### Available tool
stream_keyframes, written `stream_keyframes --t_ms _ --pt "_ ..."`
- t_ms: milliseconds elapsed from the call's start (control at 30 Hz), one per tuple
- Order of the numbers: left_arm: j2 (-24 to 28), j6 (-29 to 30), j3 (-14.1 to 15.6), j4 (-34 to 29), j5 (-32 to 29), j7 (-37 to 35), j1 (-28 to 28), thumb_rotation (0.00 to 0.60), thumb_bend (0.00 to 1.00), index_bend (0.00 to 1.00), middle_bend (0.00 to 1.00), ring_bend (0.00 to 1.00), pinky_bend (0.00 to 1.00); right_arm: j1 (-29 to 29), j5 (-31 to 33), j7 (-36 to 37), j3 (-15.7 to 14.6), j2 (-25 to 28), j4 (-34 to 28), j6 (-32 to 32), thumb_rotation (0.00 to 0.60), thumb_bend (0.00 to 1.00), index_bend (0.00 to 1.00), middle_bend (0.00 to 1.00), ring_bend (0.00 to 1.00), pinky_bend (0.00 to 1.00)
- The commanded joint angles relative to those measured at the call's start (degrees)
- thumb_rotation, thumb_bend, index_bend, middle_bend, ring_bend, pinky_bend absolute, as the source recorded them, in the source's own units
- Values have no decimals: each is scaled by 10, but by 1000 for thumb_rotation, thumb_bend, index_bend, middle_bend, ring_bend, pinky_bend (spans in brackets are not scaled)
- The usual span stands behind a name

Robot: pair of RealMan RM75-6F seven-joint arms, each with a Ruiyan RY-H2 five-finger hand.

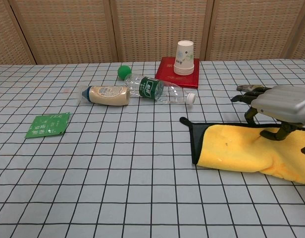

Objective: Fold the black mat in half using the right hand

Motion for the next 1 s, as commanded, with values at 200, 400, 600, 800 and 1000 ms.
stream_keyframes --t_ms 200,400,600,800,1000 --pt "-1 -3 -1 1 -3 1 -1 600 0 0 0 0 0 13 15 -29 2 -14 20 0 600 641 674 0 0 0" --pt "-1 -4 -1 1 -4 0 -2 600 0 0 0 0 0 17 29 -39 1 -21 25 0 600 638 674 0 0 0" --pt "-1 -4 0 0 -3 1 -2 600 0 0 0 0 0 20 34 -42 -4 -26 27 1 600 609 672 0 0 0" --pt "-1 -4 0 0 -3 1 -2 600 0 0 0 0 0 21 27 -41 -6 -29 27 13 600 124 235 0 0 0" --pt "0 -5 -1 1 -5 -3 -2 600 0 0 0 0 0 9 2 -23 -1 -8 -11 65 600 0 115 0 0 0"
